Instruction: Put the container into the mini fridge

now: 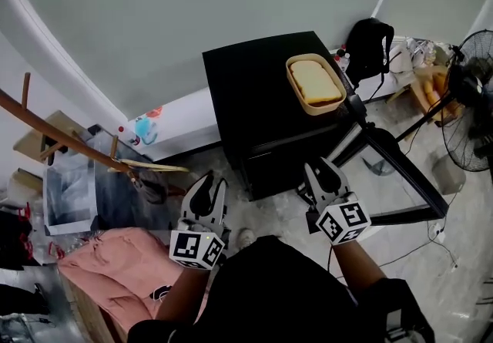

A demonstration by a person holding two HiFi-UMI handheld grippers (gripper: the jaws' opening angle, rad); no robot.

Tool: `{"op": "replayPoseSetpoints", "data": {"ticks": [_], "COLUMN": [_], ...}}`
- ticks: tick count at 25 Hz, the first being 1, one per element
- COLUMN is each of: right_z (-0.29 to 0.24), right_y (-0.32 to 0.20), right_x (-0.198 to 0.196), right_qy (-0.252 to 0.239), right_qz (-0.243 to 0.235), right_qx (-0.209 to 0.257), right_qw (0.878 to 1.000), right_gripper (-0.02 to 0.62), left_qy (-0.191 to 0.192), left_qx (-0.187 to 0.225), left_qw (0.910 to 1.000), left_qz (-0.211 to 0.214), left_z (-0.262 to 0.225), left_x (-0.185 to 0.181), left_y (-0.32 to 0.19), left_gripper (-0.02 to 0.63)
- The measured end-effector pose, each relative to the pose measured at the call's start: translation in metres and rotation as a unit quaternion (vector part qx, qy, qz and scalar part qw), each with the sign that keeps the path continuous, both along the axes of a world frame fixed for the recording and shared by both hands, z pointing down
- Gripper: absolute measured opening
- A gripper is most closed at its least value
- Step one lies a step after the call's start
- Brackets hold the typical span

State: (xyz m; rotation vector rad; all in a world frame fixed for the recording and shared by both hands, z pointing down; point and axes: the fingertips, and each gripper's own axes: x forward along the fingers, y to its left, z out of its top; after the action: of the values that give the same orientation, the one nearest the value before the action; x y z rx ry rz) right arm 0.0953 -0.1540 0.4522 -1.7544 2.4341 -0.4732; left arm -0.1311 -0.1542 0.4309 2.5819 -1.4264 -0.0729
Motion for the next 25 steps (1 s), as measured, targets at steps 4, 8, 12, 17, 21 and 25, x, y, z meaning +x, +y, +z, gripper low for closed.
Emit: {"op": "replayPoseSetpoints", "data": {"ticks": [4,8,12,17,21,25], "right_z": [-0.021,-0.033,-0.039,-0.045,-0.069,-0.093], "right_y": [0.006,0.005,0.003,0.001,-0.014,-0.040], "right_x": [0.021,0.037,0.047,0.054,0.067,0.078], "right_qy": [-0.015,-0.016,-0.013,0.008,0.046,0.083], "right_qz": [0.019,0.035,0.049,0.059,0.054,0.047], "right_qx": [0.018,0.029,0.029,-0.002,0.004,-0.008], "right_qw": [1.000,0.999,0.998,0.998,0.997,0.995], "right_gripper": [0.138,0.137,0.133,0.130,0.127,0.123], "left_qy": [0.003,0.009,0.005,-0.013,-0.020,-0.015], "left_qx": [0.018,0.033,0.048,0.033,0.030,0.041], "left_qw": [0.9998,0.9994,0.9986,0.9987,0.9981,0.9951], "left_qz": [0.006,0.010,0.023,0.037,0.050,0.089], "left_z": [-0.015,-0.030,-0.041,-0.043,-0.052,-0.066], "left_x": [0.001,0.004,0.011,0.020,0.031,0.060], "left_y": [-0.001,-0.004,-0.008,-0.013,-0.022,-0.025], "left_gripper": [0.126,0.126,0.126,0.126,0.123,0.123]}}
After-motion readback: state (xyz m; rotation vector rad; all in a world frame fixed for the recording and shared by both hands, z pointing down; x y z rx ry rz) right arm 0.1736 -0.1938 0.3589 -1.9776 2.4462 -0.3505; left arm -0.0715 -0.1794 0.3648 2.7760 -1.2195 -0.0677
